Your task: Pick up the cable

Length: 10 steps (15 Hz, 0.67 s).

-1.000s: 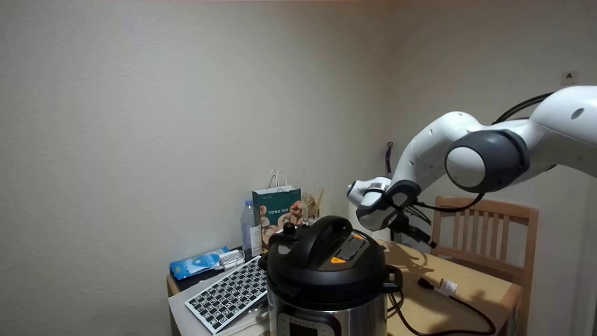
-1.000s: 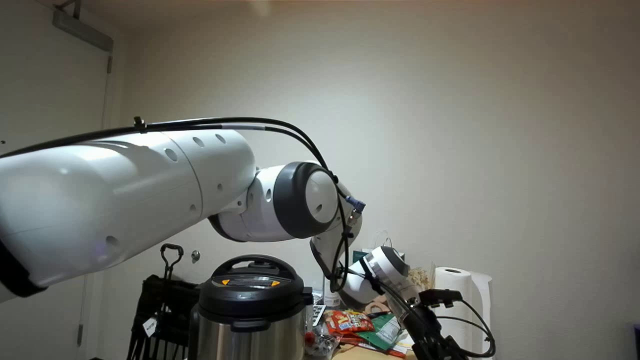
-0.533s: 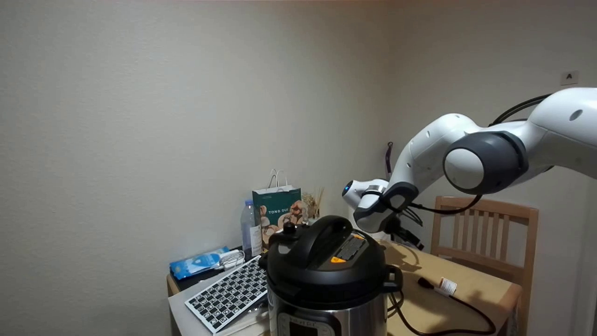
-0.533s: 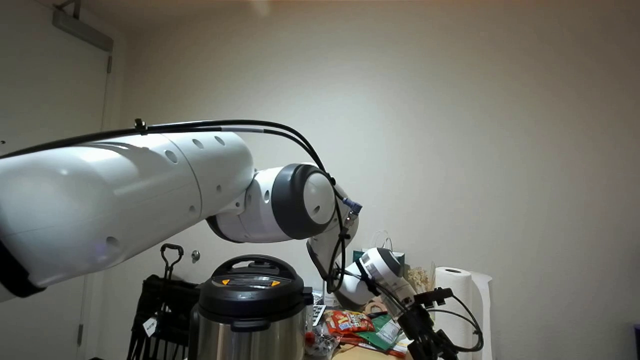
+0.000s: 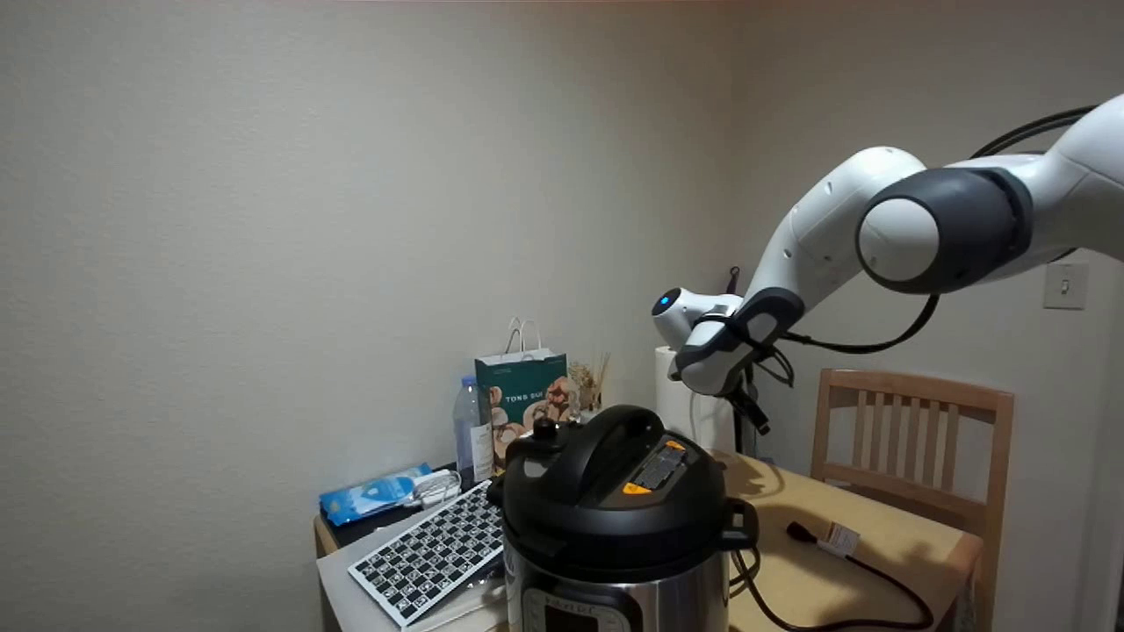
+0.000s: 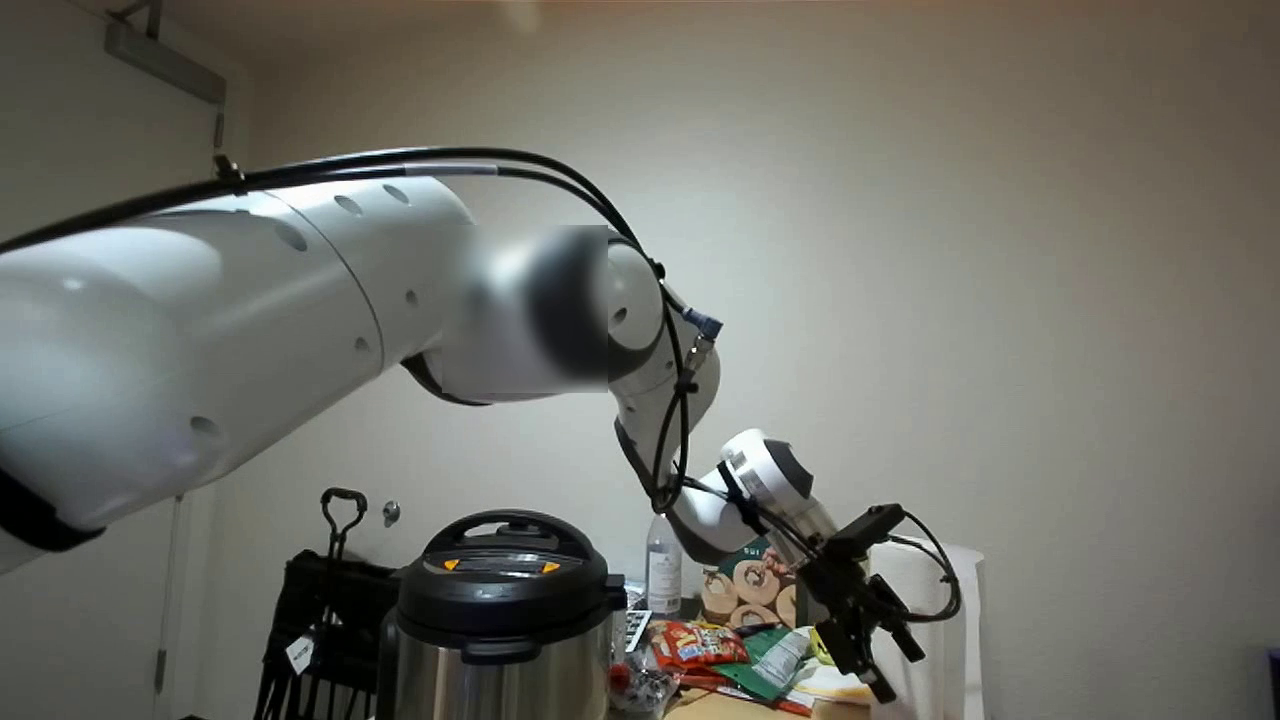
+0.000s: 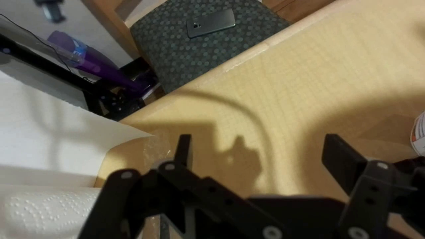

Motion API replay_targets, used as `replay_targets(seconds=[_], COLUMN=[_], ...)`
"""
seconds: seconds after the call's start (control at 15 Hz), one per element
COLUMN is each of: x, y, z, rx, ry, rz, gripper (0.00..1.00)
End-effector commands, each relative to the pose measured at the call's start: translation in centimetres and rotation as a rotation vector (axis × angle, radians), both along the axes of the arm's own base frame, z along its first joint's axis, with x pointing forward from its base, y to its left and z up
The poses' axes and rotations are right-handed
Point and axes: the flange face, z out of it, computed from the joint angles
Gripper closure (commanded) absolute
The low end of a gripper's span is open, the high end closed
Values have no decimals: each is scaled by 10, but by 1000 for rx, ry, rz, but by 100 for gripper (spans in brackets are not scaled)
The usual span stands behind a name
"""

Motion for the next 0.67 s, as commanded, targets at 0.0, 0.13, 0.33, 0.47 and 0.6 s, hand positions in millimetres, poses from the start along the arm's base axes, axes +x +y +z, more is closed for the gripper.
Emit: replay_targets(seconds=[0.0, 0.13, 0.33, 0.47, 0.6], x=[-2, -5, 36, 44, 45], y=[0, 0, 9, 30, 43], z=[4, 1, -60, -50, -46], rx=[3, 6, 44, 43, 68], ry=[0, -1, -86, -171, -246], rz=[-3, -7, 101, 168, 222], gripper=[0, 0, 0, 0, 0])
